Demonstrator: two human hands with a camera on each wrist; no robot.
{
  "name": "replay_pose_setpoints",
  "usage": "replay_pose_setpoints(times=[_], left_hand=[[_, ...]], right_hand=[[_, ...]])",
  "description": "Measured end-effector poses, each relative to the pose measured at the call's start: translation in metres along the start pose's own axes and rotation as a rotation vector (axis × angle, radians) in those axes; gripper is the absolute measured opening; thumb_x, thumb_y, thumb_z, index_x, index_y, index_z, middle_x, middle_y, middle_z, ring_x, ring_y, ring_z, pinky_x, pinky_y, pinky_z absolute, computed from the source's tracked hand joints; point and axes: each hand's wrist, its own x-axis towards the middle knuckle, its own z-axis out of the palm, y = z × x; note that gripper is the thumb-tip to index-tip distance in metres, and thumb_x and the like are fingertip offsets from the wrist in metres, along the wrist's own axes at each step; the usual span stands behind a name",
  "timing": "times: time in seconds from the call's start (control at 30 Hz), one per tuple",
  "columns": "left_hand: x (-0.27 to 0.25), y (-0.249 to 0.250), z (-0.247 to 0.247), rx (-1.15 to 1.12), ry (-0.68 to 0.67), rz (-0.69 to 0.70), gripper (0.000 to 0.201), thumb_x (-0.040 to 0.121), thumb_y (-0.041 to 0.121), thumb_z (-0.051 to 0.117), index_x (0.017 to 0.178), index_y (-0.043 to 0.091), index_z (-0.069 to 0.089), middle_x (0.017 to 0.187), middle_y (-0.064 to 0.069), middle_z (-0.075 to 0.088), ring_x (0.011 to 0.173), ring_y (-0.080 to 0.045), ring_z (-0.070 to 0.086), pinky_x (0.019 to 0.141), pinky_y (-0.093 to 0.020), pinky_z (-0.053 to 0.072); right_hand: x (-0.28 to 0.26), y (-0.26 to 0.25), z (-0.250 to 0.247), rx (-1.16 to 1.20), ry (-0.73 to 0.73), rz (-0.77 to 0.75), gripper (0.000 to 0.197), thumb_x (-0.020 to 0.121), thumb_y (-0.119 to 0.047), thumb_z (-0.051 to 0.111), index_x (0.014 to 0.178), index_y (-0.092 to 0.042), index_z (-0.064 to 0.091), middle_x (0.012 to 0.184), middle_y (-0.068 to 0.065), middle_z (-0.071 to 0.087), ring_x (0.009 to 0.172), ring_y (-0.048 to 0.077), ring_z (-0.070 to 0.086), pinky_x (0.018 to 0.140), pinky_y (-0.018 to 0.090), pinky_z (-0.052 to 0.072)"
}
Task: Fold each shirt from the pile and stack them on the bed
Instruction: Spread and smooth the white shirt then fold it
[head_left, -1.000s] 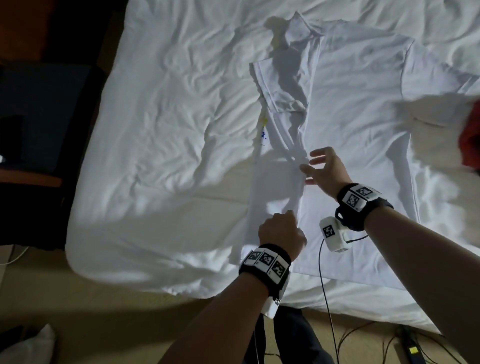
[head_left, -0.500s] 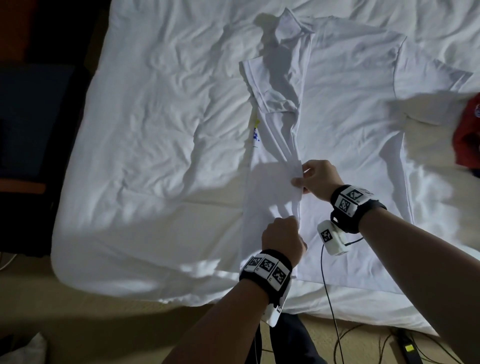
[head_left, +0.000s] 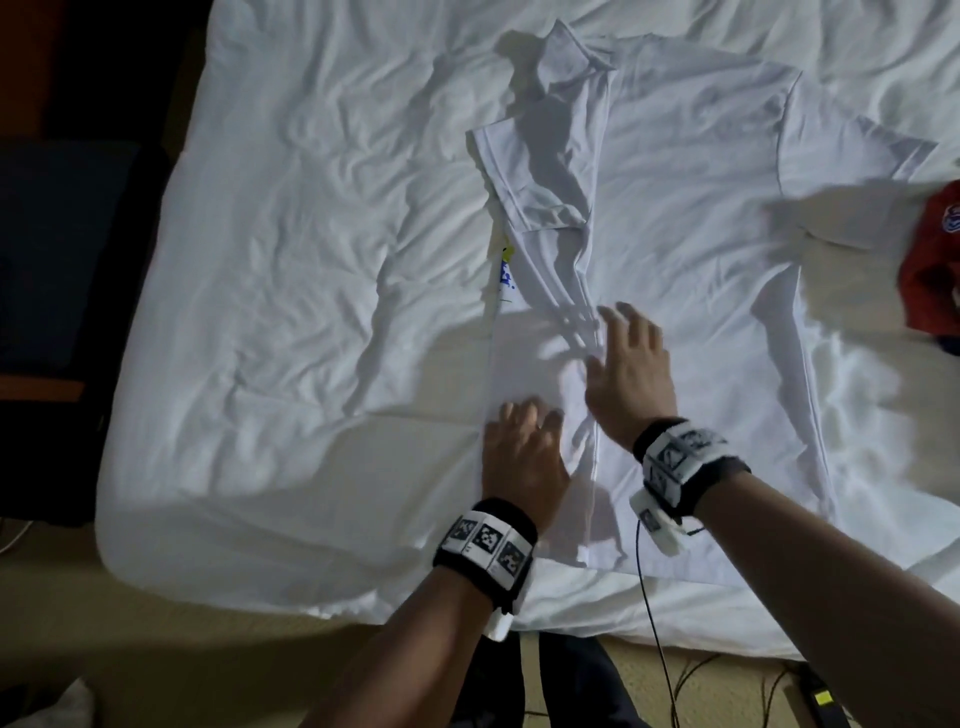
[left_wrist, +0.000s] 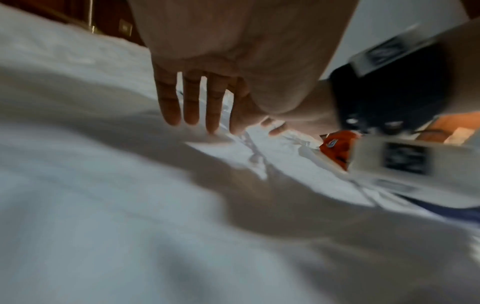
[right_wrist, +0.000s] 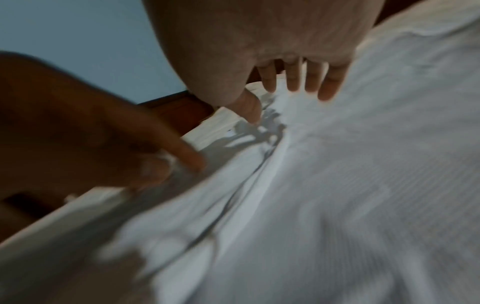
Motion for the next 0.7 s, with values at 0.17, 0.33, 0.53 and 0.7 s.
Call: replay_pose_setpoints(times=[0.17,0.33,0.53,0.7], left_hand=[[-0.001,-0.074,0.019,0.203,-0.190,0.086,0.067,0.099,0.047,0.038,0.158,0.017,0.032,0.168,-0.010,0.022,0.154,-0.034,0.022,0.113,-0.070,0.030],[0.013,-0.094,-0.001,0.236,-0.150,-0.017,0.072,0.100,0.047,0.032,0.163,0.013,0.019,0.171,-0.016,0.004,0.157,-0.039,0.003,0.120,-0.069,0.005],[0.042,-0.074,0.014,0.295,-0.255,0.274,0.071,0.102,0.049,0.033,0.165,0.023,0.013,0.172,-0.005,-0.002,0.159,-0.028,-0.001,0.121,-0.067,0.011],[0.069,-0.050,-0.009,0.212,-0.103,0.100,0.043,0.101,0.038,0.038,0.137,0.020,0.052,0.155,-0.015,0.039,0.146,-0.037,0.032,0.112,-0.063,0.030]], right_hand=[[-0.052,0.022,0.041,-0.284,-0.288,-0.336,0.068,0.104,-0.043,0.029,0.162,-0.011,0.017,0.171,0.008,0.003,0.158,0.028,0.002,0.122,0.059,0.018],[-0.055,0.022,0.036,-0.249,-0.221,-0.021,0.072,0.107,-0.046,0.023,0.162,-0.010,-0.004,0.169,0.014,-0.013,0.156,0.033,-0.014,0.125,0.053,-0.010],[-0.051,0.035,0.040,-0.185,-0.289,-0.099,0.070,0.105,-0.051,0.020,0.164,-0.020,-0.001,0.170,-0.001,-0.014,0.156,0.026,-0.014,0.126,0.052,-0.001],[-0.032,0.048,0.003,-0.052,-0.151,-0.055,0.053,0.106,-0.040,0.032,0.155,-0.020,0.031,0.165,0.006,0.026,0.153,0.025,0.022,0.124,0.045,0.019]])
